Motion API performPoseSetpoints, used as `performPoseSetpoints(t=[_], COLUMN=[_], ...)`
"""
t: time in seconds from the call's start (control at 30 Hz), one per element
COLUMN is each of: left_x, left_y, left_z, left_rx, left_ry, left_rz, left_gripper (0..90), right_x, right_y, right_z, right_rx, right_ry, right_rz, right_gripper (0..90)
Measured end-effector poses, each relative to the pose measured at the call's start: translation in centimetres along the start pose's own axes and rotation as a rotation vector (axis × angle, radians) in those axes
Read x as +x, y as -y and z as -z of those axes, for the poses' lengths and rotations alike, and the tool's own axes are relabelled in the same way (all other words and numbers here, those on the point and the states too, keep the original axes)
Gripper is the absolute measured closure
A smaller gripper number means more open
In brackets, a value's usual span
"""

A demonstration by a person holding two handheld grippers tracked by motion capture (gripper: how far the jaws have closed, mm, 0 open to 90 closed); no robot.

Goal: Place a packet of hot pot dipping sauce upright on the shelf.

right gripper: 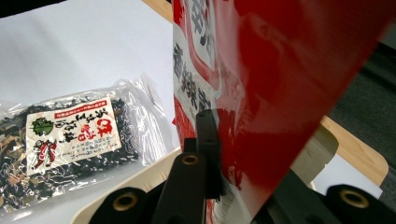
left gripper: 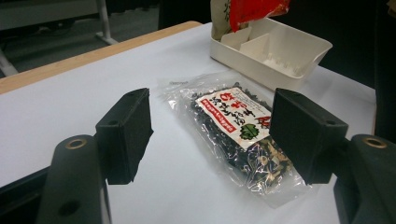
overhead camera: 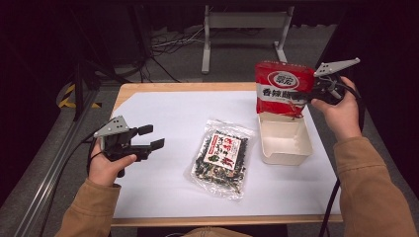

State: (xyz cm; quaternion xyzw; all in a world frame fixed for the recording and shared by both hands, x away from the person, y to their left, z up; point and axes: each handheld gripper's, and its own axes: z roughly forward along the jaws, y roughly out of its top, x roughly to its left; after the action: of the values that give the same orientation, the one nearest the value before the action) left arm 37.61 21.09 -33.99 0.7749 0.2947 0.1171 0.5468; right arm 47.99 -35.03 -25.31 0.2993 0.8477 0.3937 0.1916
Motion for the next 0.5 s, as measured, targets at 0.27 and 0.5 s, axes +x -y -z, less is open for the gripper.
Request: performPoseSetpoints(t=[0.27,0.5], left_x=[-0.2,-0.1], left_y=[0.0,0.0], left_z=[-0.1,-0.1], left_rx=[0.008,0.009], left_ry=[0.005,0.004], left_rz=[-0.004,-0.008], left_gripper=[30.6,30.6], right_x=[-0.9,-1.4], right_y=[0.9,1.5], right_z=[-1.0,-1.8], right_rx=[0.034,0.056], right_ry=[-0.006,-0.012], right_rz=[-0.019,-0.011], right_gripper=[87.4,87.4])
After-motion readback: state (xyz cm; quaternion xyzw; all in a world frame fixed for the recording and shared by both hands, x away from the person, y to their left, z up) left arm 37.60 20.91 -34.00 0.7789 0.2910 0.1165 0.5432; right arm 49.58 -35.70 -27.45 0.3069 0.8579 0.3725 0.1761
